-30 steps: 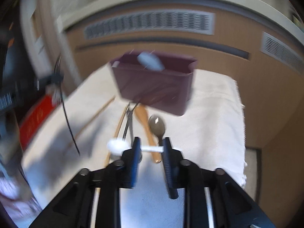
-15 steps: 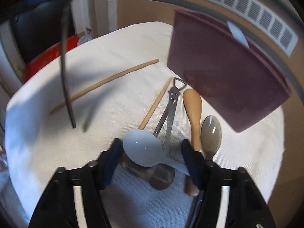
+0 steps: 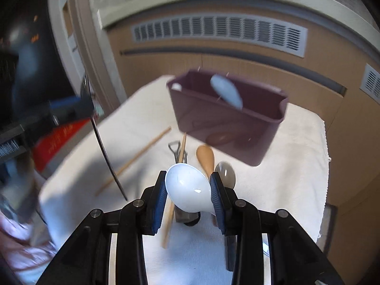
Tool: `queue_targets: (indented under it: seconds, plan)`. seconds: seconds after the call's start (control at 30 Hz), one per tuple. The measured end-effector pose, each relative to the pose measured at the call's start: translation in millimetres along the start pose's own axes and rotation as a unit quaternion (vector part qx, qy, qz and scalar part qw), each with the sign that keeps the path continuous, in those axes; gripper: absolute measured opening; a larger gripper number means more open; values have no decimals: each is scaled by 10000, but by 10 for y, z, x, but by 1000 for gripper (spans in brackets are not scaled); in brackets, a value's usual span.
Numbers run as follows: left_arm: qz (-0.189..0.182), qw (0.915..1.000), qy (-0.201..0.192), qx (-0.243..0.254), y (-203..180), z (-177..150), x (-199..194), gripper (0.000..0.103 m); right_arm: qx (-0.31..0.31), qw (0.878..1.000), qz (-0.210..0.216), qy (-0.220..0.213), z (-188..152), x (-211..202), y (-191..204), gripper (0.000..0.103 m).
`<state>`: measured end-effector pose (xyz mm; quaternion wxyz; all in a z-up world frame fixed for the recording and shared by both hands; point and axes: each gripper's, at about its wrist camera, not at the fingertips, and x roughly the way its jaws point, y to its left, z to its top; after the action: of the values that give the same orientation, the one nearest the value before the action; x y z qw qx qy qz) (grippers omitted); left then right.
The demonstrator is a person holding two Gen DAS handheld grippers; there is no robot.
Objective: Organize utensils
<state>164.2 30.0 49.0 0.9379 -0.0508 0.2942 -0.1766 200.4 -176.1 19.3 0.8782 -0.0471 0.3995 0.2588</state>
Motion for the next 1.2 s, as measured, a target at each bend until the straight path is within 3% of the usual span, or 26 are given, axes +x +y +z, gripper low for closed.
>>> queue_targets:
  seconds: [0.2,0.37,0.5,0.6,0.87,1.0,1.2]
  plan:
    - [55,9993,-269,251,-119,234,-72,33,470,9969,-29,-633,315,-354,-169,33]
    - [92,9955,-749,567,-263,682,-147,33,706,9882,54,-1360,759,-686,-276,33]
    - [156,9893,-1236,759,-351,1145,-130,33,952,9783,502,-1770,1121,-801,-411,33]
    - [184,9872,-1376,780,-329,1389,35,33,1228,9723,840,-1805,1276,-642,-575,34]
    - [257,9936,-914,617,-64,1459,744,33,1941,9606,1343,-1468,1291,148,-961,34]
    - [255,9963,-658,496,87,1360,999,33,1890,9598,1441,-1496,1294,370,-1015,34]
    - [125,9988,-408,243,252,1228,1249,37,1501,9669,1239,-1647,1292,456,-943,37]
